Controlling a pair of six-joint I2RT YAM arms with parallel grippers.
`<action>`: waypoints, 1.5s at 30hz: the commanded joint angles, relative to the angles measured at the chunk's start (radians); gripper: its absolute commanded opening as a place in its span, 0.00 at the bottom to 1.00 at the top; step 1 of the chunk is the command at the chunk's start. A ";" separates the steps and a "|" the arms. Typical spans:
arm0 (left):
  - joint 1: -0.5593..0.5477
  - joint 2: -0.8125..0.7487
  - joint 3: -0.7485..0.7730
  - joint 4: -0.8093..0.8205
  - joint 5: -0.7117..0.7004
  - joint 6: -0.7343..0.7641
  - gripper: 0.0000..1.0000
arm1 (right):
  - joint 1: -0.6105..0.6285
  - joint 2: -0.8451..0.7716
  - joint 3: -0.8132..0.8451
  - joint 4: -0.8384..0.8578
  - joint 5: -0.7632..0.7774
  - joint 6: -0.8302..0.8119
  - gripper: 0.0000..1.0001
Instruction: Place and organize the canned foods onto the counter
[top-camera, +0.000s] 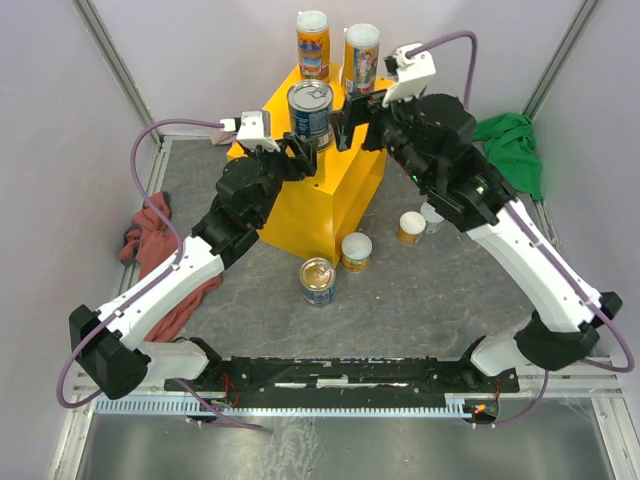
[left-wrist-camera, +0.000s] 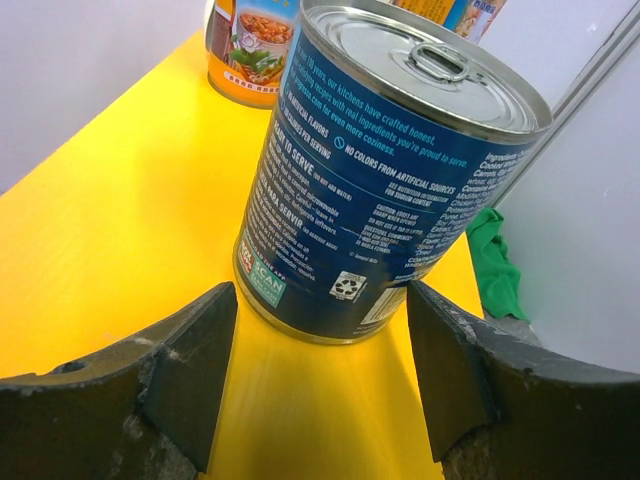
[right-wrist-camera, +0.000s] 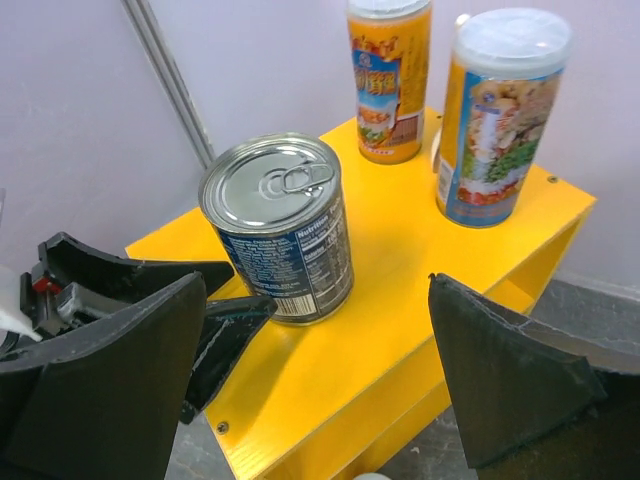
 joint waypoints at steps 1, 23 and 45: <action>0.014 0.019 0.060 0.019 -0.011 -0.061 0.75 | 0.005 -0.121 -0.114 0.116 0.059 0.033 0.99; 0.062 0.201 0.307 -0.117 -0.050 -0.087 0.76 | 0.005 -0.506 -0.699 0.205 0.026 0.209 0.99; 0.210 0.314 0.369 -0.103 0.160 -0.111 0.76 | 0.006 -0.531 -0.843 0.215 0.020 0.257 0.99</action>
